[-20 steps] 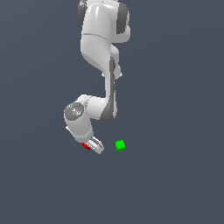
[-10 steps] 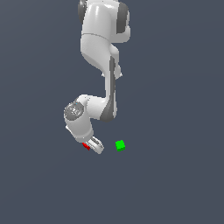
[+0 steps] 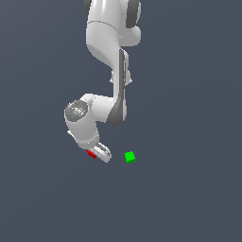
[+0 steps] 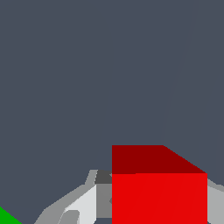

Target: Stack the red cube on top of the green cube.

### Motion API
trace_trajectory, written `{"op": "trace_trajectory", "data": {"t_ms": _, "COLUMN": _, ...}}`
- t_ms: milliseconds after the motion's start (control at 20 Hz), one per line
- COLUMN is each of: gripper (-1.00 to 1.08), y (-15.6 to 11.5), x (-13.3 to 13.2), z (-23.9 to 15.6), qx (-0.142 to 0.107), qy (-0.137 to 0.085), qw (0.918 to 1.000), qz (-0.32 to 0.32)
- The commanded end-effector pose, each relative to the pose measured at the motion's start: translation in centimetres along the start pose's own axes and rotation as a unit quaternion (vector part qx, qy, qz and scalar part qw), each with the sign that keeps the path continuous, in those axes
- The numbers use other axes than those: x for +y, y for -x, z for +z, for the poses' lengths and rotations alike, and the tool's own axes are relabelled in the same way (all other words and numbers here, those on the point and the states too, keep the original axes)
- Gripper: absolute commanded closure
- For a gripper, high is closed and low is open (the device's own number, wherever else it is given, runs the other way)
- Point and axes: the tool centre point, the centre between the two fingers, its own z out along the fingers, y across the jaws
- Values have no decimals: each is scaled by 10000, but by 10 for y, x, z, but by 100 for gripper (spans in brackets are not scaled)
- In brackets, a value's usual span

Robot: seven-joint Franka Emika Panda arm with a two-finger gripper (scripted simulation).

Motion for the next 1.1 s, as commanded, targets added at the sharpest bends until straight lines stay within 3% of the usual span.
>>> {"op": "trace_trajectory", "data": {"t_ms": 0, "gripper": 108, "y": 0, "x": 0, "z": -20, "qx": 9, "qy": -5, "qw": 10000, "qz": 0}}
{"op": "trace_trajectory", "data": {"t_ms": 350, "gripper": 108, "y": 0, "x": 0, "z": -53, "qx": 9, "qy": -5, "qw": 10000, "qz": 0}}
{"op": "trace_trajectory", "data": {"t_ms": 700, "gripper": 108, "y": 0, "x": -2, "z": -56, "qx": 15, "qy": -6, "qw": 10000, "qz": -1}}
{"op": "trace_trajectory", "data": {"t_ms": 1050, "gripper": 108, "y": 19, "x": -31, "z": -45, "qx": 15, "qy": -6, "qw": 10000, "qz": -1}}
